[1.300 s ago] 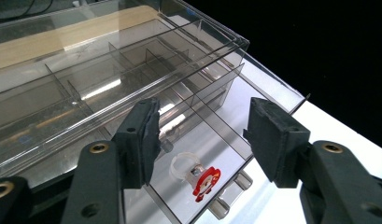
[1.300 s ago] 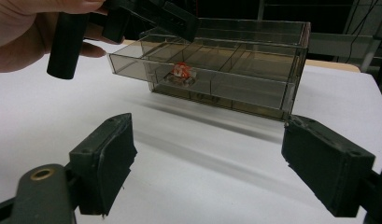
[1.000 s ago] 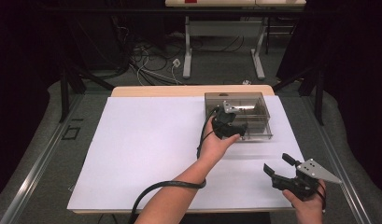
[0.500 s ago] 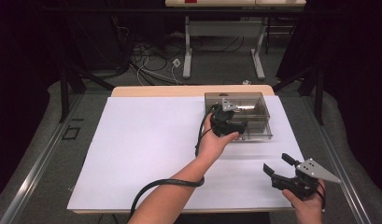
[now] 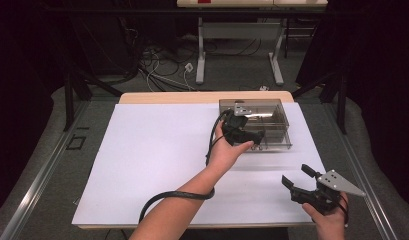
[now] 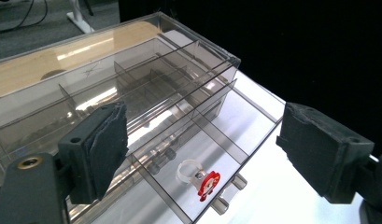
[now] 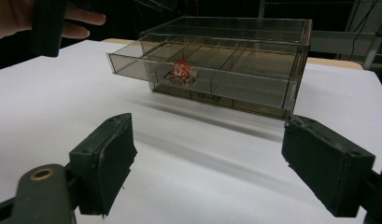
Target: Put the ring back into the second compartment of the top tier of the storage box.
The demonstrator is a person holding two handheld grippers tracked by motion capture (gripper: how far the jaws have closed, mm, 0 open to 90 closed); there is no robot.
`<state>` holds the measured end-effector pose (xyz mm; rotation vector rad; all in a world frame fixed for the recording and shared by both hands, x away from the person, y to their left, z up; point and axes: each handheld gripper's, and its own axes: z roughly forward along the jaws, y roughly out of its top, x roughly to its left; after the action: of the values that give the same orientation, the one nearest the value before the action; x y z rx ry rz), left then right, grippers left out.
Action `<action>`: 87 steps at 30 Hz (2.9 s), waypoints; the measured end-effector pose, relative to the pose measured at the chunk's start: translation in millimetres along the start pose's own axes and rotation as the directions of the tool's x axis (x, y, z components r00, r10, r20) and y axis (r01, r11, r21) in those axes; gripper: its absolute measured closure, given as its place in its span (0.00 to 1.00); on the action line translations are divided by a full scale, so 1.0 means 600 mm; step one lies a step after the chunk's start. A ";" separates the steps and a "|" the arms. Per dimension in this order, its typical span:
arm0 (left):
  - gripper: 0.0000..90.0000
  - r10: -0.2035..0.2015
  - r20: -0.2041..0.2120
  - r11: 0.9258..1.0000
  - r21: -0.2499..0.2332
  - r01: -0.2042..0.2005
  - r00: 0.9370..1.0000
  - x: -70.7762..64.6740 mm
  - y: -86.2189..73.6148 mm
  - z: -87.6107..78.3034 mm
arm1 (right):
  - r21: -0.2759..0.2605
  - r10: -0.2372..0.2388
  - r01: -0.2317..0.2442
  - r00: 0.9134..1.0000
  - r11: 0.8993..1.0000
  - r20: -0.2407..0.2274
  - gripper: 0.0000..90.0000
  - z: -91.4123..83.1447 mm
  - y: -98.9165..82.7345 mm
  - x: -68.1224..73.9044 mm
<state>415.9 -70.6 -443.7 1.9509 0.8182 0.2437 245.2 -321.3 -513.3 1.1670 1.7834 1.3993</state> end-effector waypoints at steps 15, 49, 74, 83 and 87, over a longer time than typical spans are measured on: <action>0.00 0.052 0.045 0.998 -0.021 -0.051 0.998 -0.002 0.000 -0.035 | 0.006 0.006 -0.006 1.000 1.000 -0.018 0.18 0.010 0.003 0.004; 0.00 0.038 0.037 0.997 -0.063 -0.036 0.999 0.053 -0.078 -0.178 | 0.011 -0.010 0.011 0.999 1.000 -0.034 0.17 0.006 0.001 0.009; 0.00 -0.084 -0.065 0.986 -0.148 0.074 0.994 0.150 -0.222 -0.342 | 0.026 0.012 -0.012 1.000 1.000 -0.015 0.17 0.009 -0.002 0.012; 0.00 -0.120 -0.082 0.980 -0.169 0.105 0.989 0.160 -0.270 -0.370 | 0.028 0.008 -0.007 0.999 1.000 -0.034 0.17 0.010 -0.003 0.011; 0.00 -0.136 -0.101 0.981 -0.155 0.120 0.986 0.166 -0.297 -0.379 | 0.030 0.008 -0.007 0.999 1.000 -0.036 0.17 0.010 -0.004 0.010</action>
<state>301.9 208.1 -494.6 1.7504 0.9674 0.3285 247.1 -313.1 -516.7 1.1717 1.8325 1.4103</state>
